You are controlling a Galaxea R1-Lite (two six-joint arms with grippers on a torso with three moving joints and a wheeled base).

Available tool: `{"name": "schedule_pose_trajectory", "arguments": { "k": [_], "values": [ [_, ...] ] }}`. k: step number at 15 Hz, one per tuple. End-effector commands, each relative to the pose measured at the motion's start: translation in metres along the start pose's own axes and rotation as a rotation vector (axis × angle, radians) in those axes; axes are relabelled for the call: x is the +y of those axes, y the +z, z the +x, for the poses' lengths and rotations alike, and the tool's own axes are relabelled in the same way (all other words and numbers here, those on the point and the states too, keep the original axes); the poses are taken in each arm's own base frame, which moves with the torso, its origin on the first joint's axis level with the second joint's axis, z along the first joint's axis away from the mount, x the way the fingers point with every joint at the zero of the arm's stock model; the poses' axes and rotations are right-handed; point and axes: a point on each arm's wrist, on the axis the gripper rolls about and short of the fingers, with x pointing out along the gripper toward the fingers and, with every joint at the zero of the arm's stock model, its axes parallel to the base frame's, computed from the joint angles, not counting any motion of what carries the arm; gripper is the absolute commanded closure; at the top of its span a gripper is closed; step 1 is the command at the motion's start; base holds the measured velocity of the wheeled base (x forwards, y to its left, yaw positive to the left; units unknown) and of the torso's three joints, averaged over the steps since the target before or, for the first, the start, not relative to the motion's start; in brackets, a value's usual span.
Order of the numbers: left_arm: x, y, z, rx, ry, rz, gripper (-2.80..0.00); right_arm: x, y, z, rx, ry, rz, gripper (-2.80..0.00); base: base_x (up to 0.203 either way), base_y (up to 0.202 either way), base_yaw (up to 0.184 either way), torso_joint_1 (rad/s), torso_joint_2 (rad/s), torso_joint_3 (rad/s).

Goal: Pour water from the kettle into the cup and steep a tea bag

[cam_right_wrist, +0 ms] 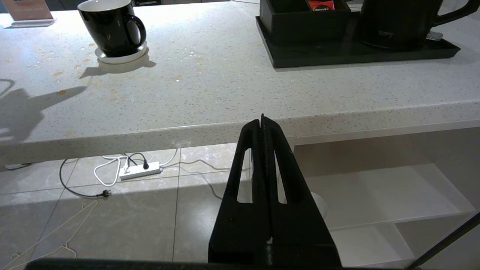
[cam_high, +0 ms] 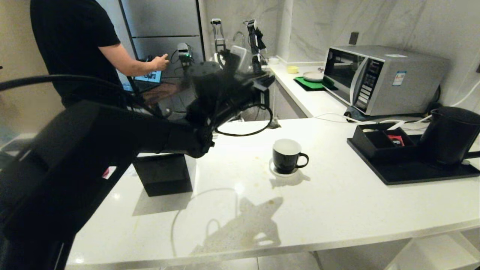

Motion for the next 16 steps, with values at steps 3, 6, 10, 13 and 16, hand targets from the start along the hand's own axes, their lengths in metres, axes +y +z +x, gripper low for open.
{"name": "schedule_pose_trajectory", "arguments": {
  "k": [3, 6, 10, 13, 16],
  "values": [
    [0.006, 0.036, -0.01, -0.052, 0.017, 0.021, 0.0, 0.0, 0.0, 0.0, 0.0, -0.001, 0.0, 0.0, 0.0, 0.0, 0.0, 0.0, 0.0, 0.0],
    [0.009, 0.058, -0.017, -0.069, 0.025, 0.03, 0.0, 0.0, 0.0, 0.0, 0.0, 0.001, 0.0, 0.0, 0.0, 0.0, 0.0, 0.0, 0.0, 0.0],
    [0.03, 0.069, -0.027, -0.082, 0.07, 0.052, 0.0, 0.0, 0.0, 0.0, 0.0, 0.0, 0.0, 0.0, 0.0, 0.0, 0.0, 0.0, 0.0, 0.0],
    [0.047, 0.075, -0.035, -0.089, 0.108, 0.07, 0.0, 0.0, 0.0, 0.0, 0.0, 0.001, 0.0, 0.0, 0.0, 0.0, 0.0, 0.0, 0.0, 0.0],
    [0.062, 0.082, -0.044, -0.098, 0.143, 0.088, 0.0, 0.0, 0.0, 0.0, 0.0, 0.0, 0.0, 0.0, 0.0, 0.0, 0.0, 0.0, 0.0, 0.0]
  ]
}}
